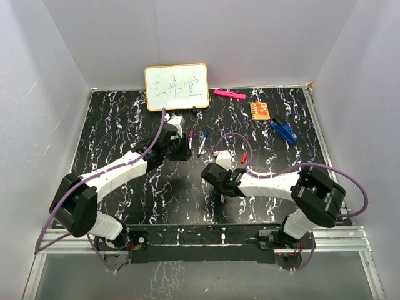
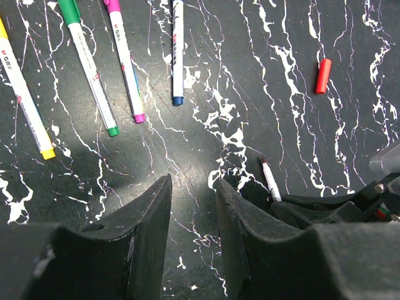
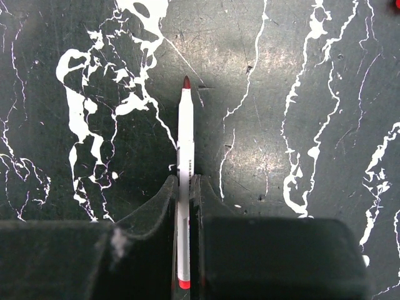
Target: Insert the pens into the pen caps
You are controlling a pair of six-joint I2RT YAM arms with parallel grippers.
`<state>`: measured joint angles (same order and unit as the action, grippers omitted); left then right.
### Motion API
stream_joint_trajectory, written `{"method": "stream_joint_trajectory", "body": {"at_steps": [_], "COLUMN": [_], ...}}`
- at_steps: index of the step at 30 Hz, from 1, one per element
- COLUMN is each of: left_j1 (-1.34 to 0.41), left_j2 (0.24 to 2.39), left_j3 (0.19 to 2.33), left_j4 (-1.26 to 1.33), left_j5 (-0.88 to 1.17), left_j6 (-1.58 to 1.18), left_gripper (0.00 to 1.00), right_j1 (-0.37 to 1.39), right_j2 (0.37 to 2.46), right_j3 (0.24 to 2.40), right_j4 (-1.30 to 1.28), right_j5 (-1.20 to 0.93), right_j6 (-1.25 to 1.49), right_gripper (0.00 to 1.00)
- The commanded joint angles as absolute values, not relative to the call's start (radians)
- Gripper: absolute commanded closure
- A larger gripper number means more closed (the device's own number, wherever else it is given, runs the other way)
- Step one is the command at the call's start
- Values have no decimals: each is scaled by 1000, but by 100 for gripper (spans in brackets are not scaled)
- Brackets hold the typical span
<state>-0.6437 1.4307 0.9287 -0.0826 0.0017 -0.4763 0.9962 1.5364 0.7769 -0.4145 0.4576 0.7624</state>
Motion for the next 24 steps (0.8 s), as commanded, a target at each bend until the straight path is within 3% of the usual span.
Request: {"method": "stream_joint_trajectory", "body": {"at_steps": [1, 14, 24], "left_j1": [-647, -648, -649], "left_j2": [1393, 1325, 1335], "left_j3": [919, 846, 718], "left_j4": [-71, -20, 379], "left_j5": [10, 43, 402], "left_j6": [-479, -473, -540], "left_gripper": [66, 66, 64], "right_j1": [1005, 933, 744], "right_j2": [1607, 1376, 1070], "right_j3": [773, 919, 752], "right_j4": [-506, -378, 9], "right_j5": [424, 778, 603], "right_j6": [794, 670, 510], "right_gripper": [100, 100, 100]}}
